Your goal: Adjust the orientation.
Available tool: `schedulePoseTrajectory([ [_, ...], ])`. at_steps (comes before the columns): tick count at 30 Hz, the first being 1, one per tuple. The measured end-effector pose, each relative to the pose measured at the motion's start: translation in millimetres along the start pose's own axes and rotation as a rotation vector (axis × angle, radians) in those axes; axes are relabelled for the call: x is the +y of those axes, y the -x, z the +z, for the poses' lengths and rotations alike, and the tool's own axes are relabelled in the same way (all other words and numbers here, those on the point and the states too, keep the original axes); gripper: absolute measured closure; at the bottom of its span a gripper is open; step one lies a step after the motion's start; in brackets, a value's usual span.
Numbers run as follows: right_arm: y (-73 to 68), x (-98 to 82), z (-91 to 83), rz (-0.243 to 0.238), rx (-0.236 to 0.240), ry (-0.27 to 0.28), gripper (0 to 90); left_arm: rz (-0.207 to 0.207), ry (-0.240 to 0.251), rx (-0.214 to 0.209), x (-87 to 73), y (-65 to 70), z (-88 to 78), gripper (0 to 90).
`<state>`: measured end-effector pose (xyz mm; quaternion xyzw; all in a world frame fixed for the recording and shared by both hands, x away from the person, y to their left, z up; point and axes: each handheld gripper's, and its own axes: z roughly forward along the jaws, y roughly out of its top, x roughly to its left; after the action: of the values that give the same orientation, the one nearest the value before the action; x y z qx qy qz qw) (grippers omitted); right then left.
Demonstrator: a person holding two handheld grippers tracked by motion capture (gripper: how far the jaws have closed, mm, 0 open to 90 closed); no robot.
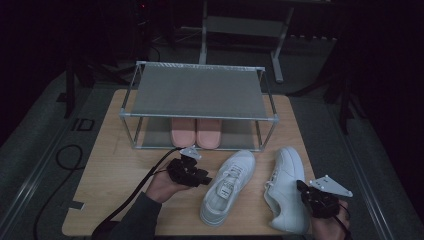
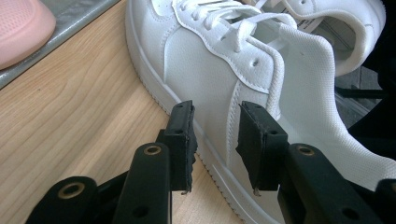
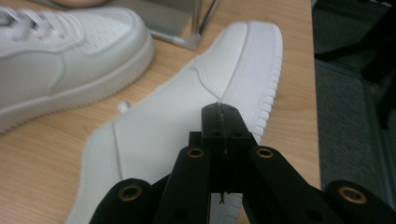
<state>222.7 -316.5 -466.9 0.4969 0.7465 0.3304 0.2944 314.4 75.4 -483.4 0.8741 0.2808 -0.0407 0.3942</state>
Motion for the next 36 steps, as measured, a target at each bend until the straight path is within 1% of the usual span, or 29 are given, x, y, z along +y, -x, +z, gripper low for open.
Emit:
schedulePoseTrajectory([
  [2,-1.6,1.5,0.8,-0.004,0.014,0.004,90.0,0.000,-0.001,-0.001,0.0,0.2,0.4,65.7],
  [5,-4.8,2.2,5.7,-0.013,0.023,-0.003,90.0,0.001,-0.003,-0.002,0.0,0.3,0.2,65.7],
  [9,-6.2,1.2,7.0,-0.016,0.014,-0.004,90.0,0.001,-0.003,-0.002,0.0,-0.2,-0.3,65.7],
  [13,-2.4,-0.5,4.6,-0.009,-0.008,-0.004,90.0,0.000,-0.005,-0.002,-0.3,-0.1,0.3,65.7],
  [20,6.1,-2.9,1.0,0.013,-0.023,-0.001,90.0,0.000,-0.005,-0.003,-0.1,-0.2,0.6,65.7],
  [25,12.3,-4.8,-1.3,0.027,-0.047,0.002,90.0,0.002,-0.007,-0.004,-0.3,-0.5,1.5,65.7],
  [28,21.5,-8.2,-4.2,0.054,-0.084,-0.007,90.0,0.001,-0.011,-0.004,-0.3,-0.6,1.9,65.7],
  [31,26.1,-10.2,-5.1,0.068,-0.097,-0.010,90.0,-0.003,-0.009,-0.007,-0.2,-0.6,3.1,65.7],
  [32,31.5,-12.6,-5.5,0.084,-0.103,-0.013,90.0,-0.003,-0.011,-0.006,-0.3,-0.7,3.6,65.7],
  [34,37.2,-15.3,-5.6,0.101,-0.113,-0.020,90.0,-0.002,-0.013,-0.008,-0.4,-0.9,4.4,65.7],
  [36,39.2,-16.3,-5.6,0.107,-0.116,-0.023,90.0,-0.002,-0.016,-0.008,-0.3,-0.9,4.6,65.7],
])
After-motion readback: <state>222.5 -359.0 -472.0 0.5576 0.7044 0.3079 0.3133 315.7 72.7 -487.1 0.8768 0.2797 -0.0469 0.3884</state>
